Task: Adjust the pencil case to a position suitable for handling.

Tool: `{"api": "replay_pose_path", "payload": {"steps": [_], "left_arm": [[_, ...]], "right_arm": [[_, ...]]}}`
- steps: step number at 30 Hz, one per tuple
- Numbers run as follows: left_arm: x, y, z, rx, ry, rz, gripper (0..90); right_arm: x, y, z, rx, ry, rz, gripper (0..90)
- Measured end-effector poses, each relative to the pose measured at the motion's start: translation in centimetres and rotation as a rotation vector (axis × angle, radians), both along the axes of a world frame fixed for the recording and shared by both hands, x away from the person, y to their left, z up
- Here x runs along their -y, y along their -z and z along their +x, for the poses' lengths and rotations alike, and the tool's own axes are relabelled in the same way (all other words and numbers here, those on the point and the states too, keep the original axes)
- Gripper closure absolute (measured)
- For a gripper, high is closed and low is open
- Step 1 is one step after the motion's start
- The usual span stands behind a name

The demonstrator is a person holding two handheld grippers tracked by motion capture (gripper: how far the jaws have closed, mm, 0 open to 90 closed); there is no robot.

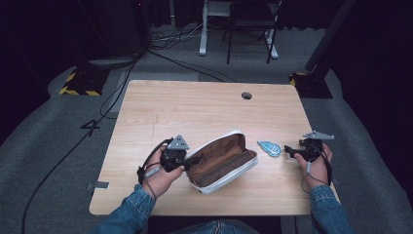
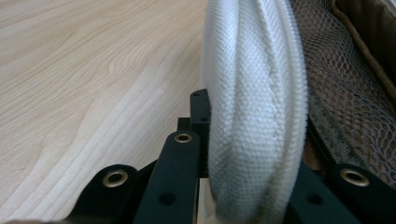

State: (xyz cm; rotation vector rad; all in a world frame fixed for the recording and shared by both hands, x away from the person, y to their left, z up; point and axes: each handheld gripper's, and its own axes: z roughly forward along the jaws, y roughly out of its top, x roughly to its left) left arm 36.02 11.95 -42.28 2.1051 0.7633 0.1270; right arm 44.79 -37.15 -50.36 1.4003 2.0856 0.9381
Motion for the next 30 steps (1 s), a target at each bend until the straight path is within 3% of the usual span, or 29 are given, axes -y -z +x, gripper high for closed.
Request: {"api": "replay_pose_path", "payload": {"steps": [15, 30], "left_arm": [[1.3, 0.4, -0.7, -0.003, 0.106, 0.005, 85.3], [2.1, 1.9, -0.7, -0.023, 0.141, 0.023, 85.0]], "right_arm": [[0.0, 0.0, 0.0, 0.000, -0.002, 0.000, 23.1], [0.0, 0.0, 0.0, 0.002, -0.006, -0.001, 23.2]]}}
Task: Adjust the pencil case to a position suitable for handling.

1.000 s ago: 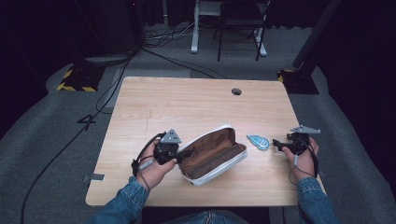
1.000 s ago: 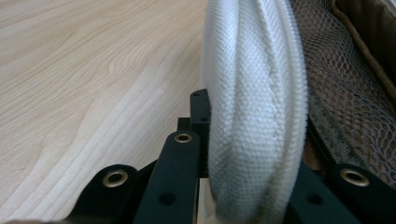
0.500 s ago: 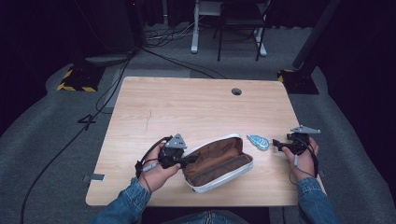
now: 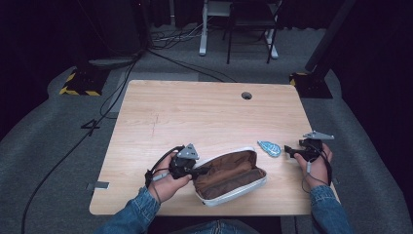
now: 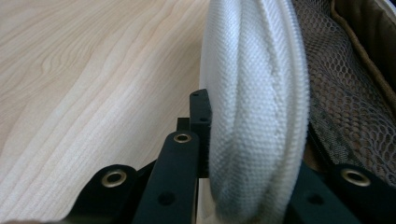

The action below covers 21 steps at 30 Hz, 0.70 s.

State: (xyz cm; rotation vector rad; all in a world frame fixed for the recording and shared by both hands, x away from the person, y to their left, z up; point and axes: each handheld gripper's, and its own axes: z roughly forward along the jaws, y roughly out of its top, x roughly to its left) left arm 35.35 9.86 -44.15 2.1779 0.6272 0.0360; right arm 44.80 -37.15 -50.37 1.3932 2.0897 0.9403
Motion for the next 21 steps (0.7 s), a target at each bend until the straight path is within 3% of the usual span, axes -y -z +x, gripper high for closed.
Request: {"api": "replay_pose_path", "payload": {"steps": [4, 8, 21], "left_arm": [[0.0, 0.9, 0.3, -0.020, -0.005, 0.015, 85.0], [0.0, 1.4, 0.5, -0.035, -0.006, 0.004, 84.9], [-0.1, 2.3, 0.7, -0.044, 0.003, 0.002, 78.0]], "right_arm": [[0.0, 0.0, 0.0, 0.000, -0.001, 0.000, 23.2], [0.0, 0.0, 0.0, 0.000, -0.001, 0.000, 23.2], [0.0, 0.0, 0.0, 0.000, -0.002, 0.000, 23.1]]}}
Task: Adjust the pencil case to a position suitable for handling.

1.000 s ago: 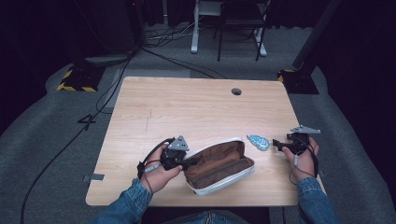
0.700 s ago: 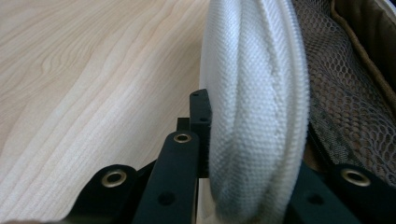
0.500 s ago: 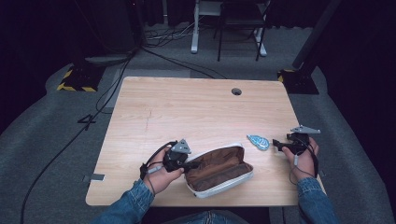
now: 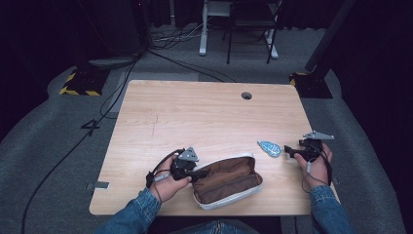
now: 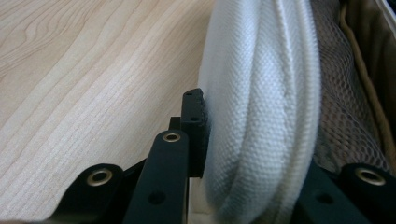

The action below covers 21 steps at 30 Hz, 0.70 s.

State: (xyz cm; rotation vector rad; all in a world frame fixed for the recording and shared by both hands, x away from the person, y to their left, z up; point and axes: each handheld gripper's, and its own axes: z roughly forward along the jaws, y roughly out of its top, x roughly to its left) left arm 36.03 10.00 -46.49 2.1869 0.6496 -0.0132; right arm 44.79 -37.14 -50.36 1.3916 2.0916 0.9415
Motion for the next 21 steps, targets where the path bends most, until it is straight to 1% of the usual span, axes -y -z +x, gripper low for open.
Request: {"api": "replay_pose_path", "payload": {"steps": [3, 6, 7, 8, 9, 10, 11, 14, 16, 19, 20, 21], "left_arm": [[-0.05, 0.17, 0.10, -0.016, -0.002, 0.000, 76.9], [-0.15, 0.34, 0.20, -0.025, -0.010, -0.003, 73.7], [-0.15, 0.39, 0.23, -0.033, -0.017, -0.007, 70.4], [-0.14, 0.41, 0.24, -0.030, -0.020, -0.011, 67.2], [-0.14, 0.41, 0.24, -0.030, -0.020, -0.011, 60.1], [-0.13, 0.46, 0.27, -0.019, -0.026, -0.011, 60.1], [-0.14, 0.48, 0.29, -0.015, -0.029, -0.008, 54.9], [-0.22, 0.62, 0.42, -0.010, -0.049, -0.006, 45.5], [-0.29, 0.67, 0.49, -0.018, -0.046, -0.010, 46.3], [-0.33, 0.67, 0.55, -0.012, -0.053, -0.009, 44.5], [-0.37, 0.71, 0.59, -0.013, -0.059, -0.003, 49.7], [-0.37, 0.71, 0.59, -0.013, -0.059, -0.003, 53.0]], "right_arm": [[0.00, 0.00, 0.00, 0.000, 0.000, 0.000, 23.2], [0.00, 0.00, 0.00, 0.000, 0.000, 0.000, 23.2], [-0.01, 0.00, 0.00, 0.000, 0.000, 0.000, 23.1], [0.00, 0.00, 0.00, 0.000, 0.000, 0.000, 23.2], [0.00, 0.00, 0.00, 0.000, 0.000, 0.000, 23.2], [0.00, 0.00, 0.00, 0.000, 0.000, 0.000, 23.2], [0.00, 0.00, 0.00, 0.000, 0.000, 0.000, 23.1], [-0.05, 0.00, 0.01, 0.000, 0.003, 0.000, 23.1], [-0.05, 0.00, 0.01, 0.000, 0.002, 0.000, 23.1], [-0.06, 0.00, 0.01, 0.000, 0.002, 0.000, 23.1], [-0.07, 0.00, 0.02, 0.000, 0.002, 0.001, 23.1], [-0.08, 0.00, 0.02, -0.001, 0.002, 0.001, 23.1]]}}
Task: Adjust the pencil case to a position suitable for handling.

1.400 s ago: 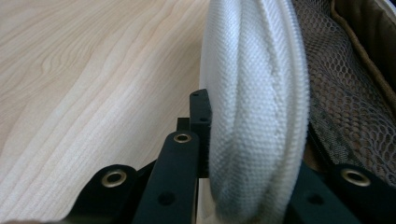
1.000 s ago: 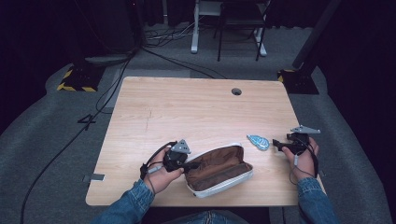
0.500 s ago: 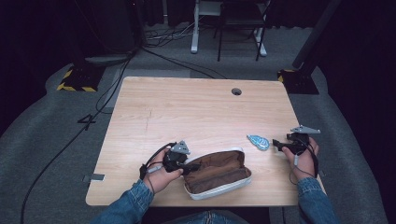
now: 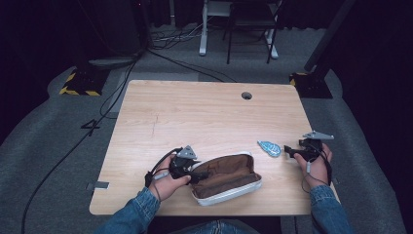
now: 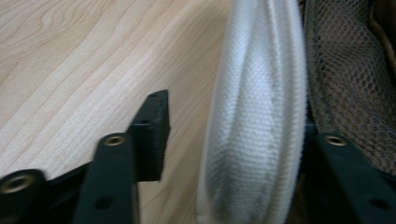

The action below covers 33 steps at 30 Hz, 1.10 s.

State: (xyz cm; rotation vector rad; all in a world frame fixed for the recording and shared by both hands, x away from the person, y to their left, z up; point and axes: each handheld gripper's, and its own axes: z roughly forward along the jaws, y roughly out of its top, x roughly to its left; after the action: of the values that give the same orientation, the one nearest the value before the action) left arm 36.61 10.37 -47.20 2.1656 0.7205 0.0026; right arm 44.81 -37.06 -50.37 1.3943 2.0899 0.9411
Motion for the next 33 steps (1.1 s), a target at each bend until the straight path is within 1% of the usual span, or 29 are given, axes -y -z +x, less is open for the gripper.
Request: {"api": "replay_pose_path", "payload": {"steps": [3, 4, 5, 8, 9, 10, 12, 15, 16, 21, 22, 24, 25, 27, 29, 32, 33], "left_arm": [[-0.1, 0.1, 0.1, -0.003, -0.011, 0.008, 52.1], [-0.1, 0.2, 0.1, 0.000, -0.014, 0.009, 49.8], [-0.2, 0.1, 0.2, 0.003, -0.018, 0.011, 44.9], [-0.3, 0.1, 0.2, 0.002, -0.019, 0.005, 39.2], [-0.2, 0.1, 0.2, 0.004, -0.020, 0.006, 39.2], [-0.1, 0.1, 0.1, 0.006, -0.021, 0.004, 36.3], [-0.1, 0.0, 0.1, 0.012, -0.015, 0.005, 32.5], [0.1, -0.5, -0.1, 0.032, -0.013, 0.010, 27.8], [0.1, -0.7, -0.2, 0.041, -0.014, 0.006, 26.1], [-0.7, -1.7, -0.5, 0.074, -0.029, -0.001, 23.3], [-0.7, -1.7, -0.5, 0.074, -0.029, -0.001, 23.1], [-1.3, -2.4, -0.8, 0.092, -0.047, -0.018, 22.1], [-1.3, -2.4, -0.8, 0.092, -0.047, -0.018, 22.0], [-1.9, -3.0, -0.9, 0.109, -0.053, -0.028, 21.8], [-2.2, -3.3, -1.0, 0.113, -0.063, -0.035, 20.8], [-2.7, -3.7, -1.3, 0.125, -0.075, -0.038, 20.0], [-3.0, -3.7, -1.3, 0.134, -0.076, -0.036, 20.0]], "right_arm": [[0.0, 0.0, 0.0, 0.000, 0.000, 0.000, 23.1], [0.0, 0.0, 0.0, 0.000, -0.001, 0.000, 23.1], [0.0, 0.0, 0.0, 0.000, -0.001, 0.000, 23.1], [0.0, 0.0, 0.0, 0.000, -0.001, 0.000, 23.2], [0.0, 0.0, 0.0, 0.000, -0.002, 0.000, 23.1], [0.0, 0.0, 0.0, 0.000, -0.002, 0.000, 23.1], [0.0, 0.0, 0.0, 0.000, -0.002, -0.001, 23.1], [0.0, 0.0, 0.0, 0.001, -0.004, -0.001, 23.1], [0.0, 0.0, 0.0, 0.001, -0.004, -0.001, 23.1], [0.0, 0.0, 0.0, 0.000, -0.005, -0.001, 23.1], [-0.1, 0.0, 0.0, -0.001, -0.005, 0.000, 23.1], [-0.1, 0.0, 0.1, 0.002, -0.008, -0.002, 23.1], [-0.1, 0.0, 0.1, 0.002, -0.008, -0.002, 23.1], [-0.1, 0.0, 0.1, 0.002, -0.009, -0.001, 23.1], [-0.1, 0.0, 0.1, 0.001, -0.008, -0.001, 23.1], [-0.1, 0.0, 0.1, 0.001, -0.008, -0.001, 23.1], [-0.1, 0.0, 0.1, 0.001, -0.007, -0.001, 23.1]]}}
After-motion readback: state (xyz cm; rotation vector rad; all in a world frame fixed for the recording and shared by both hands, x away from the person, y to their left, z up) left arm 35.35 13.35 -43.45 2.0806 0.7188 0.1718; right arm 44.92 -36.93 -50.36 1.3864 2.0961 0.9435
